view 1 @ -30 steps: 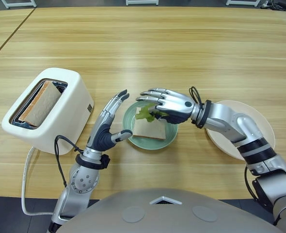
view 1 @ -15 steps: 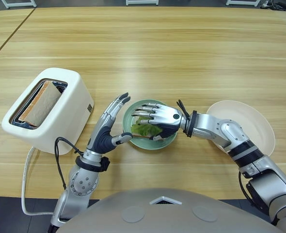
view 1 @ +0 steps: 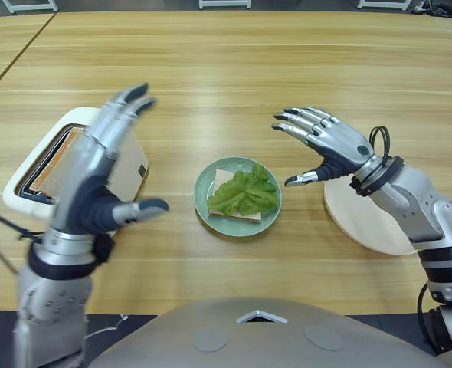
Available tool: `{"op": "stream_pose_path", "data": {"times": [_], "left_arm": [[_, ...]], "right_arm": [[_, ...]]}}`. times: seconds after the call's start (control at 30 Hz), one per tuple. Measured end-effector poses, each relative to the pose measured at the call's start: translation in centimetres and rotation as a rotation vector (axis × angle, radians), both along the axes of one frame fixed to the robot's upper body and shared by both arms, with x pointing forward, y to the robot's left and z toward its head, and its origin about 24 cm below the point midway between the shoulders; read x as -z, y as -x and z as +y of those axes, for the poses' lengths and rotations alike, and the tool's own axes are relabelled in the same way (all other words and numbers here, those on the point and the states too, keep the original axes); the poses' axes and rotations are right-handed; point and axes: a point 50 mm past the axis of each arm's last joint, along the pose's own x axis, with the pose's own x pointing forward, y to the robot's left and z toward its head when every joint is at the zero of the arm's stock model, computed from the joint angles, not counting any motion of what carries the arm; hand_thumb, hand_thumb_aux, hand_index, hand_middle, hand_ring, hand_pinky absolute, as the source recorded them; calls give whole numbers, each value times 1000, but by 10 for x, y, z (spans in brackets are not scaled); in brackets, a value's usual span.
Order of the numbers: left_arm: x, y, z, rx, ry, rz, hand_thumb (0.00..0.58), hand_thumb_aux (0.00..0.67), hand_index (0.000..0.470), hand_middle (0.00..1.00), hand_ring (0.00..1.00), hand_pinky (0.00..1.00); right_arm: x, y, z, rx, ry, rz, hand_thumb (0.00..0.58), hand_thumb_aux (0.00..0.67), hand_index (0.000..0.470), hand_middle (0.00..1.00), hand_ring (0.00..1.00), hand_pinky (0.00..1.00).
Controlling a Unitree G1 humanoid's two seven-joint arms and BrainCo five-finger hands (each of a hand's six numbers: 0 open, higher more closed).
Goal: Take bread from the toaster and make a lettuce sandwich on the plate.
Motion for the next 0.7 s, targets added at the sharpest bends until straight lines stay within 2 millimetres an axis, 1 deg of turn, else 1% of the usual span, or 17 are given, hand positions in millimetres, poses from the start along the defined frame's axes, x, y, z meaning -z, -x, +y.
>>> {"op": "stream_pose_path", "data": {"times": [0.1, 0.13, 0.17, 0.23, 0.3, 0.33, 0.37, 0.4, 0.43, 0.47, 0.5, 0.53, 0.57, 0.6, 0.63, 0.67, 0.7], "left_arm": [[-14, -3, 42, -251, -254, 11, 0, 0, 0, 0, 0, 0], [-16, -2, 66, -379, -335, 62, 0, 0, 0, 0, 0, 0], [-15, 0, 79, -446, -363, 97, 0, 0, 0, 0, 0, 0], [-9, 8, 98, -544, -397, 180, 0, 0, 0, 0, 0, 0], [1, 10, 108, -581, -408, 259, 9, 5, 4, 0, 0, 0], [9, 9, 109, -574, -403, 307, 87, 53, 37, 0, 0, 0], [14, 9, 108, -565, -403, 338, 201, 129, 90, 0, 0, 0], [19, 8, 107, -554, -399, 362, 285, 192, 135, 0, 0, 0], [24, 7, 105, -543, -390, 392, 316, 218, 153, 0, 0, 0], [27, 7, 105, -537, -381, 412, 265, 176, 123, 0, 0, 0], [32, 6, 105, -532, -369, 436, 241, 158, 111, 0, 0, 0], [36, 6, 106, -528, -354, 455, 251, 166, 116, 0, 0, 0], [41, 6, 106, -525, -337, 476, 291, 197, 138, 0, 0, 0], [44, 5, 107, -523, -329, 487, 355, 252, 177, 0, 0, 0], [46, 5, 109, -525, -321, 498, 390, 286, 201, 0, 0, 0], [47, 4, 109, -522, -313, 495, 445, 347, 243, 0, 0, 0], [48, 3, 110, -524, -310, 496, 464, 370, 260, 0, 0, 0]], "right_arm": [[6, 9, -9, 53, -11, 24, 0, 0, 0, 0, 0, 0], [7, 13, -12, 72, -21, 30, 0, 0, 0, 0, 0, 0], [7, 14, -13, 79, -30, 31, 0, 0, 0, 0, 0, 0], [6, 14, -12, 80, -40, 25, 0, 0, 0, 0, 0, 0], [6, 14, -12, 80, -44, 25, 0, 0, 0, 0, 0, 0], [6, 14, -11, 80, -46, 25, 0, 0, 0, 0, 0, 0], [6, 15, -11, 79, -48, 25, 0, 0, 0, 0, 0, 0], [6, 15, -10, 76, -50, 25, 0, 0, 0, 0, 0, 0], [7, 15, -9, 72, -50, 27, 0, 0, 0, 0, 0, 0], [7, 15, -9, 70, -49, 30, 0, 0, 0, 0, 0, 0], [7, 15, -8, 67, -47, 33, 0, 0, 0, 0, 0, 0], [8, 15, -8, 65, -47, 35, 0, 0, 0, 0, 0, 0], [9, 15, -7, 59, -46, 38, 0, 0, 0, 0, 0, 0], [9, 16, -6, 55, -46, 41, 0, 0, 0, 0, 0, 0], [9, 16, -6, 55, -45, 41, 0, 0, 0, 0, 0, 0], [10, 16, -6, 54, -45, 41, 0, 0, 0, 0, 0, 0], [10, 16, -6, 54, -44, 41, 0, 0, 0, 0, 0, 0]]}}
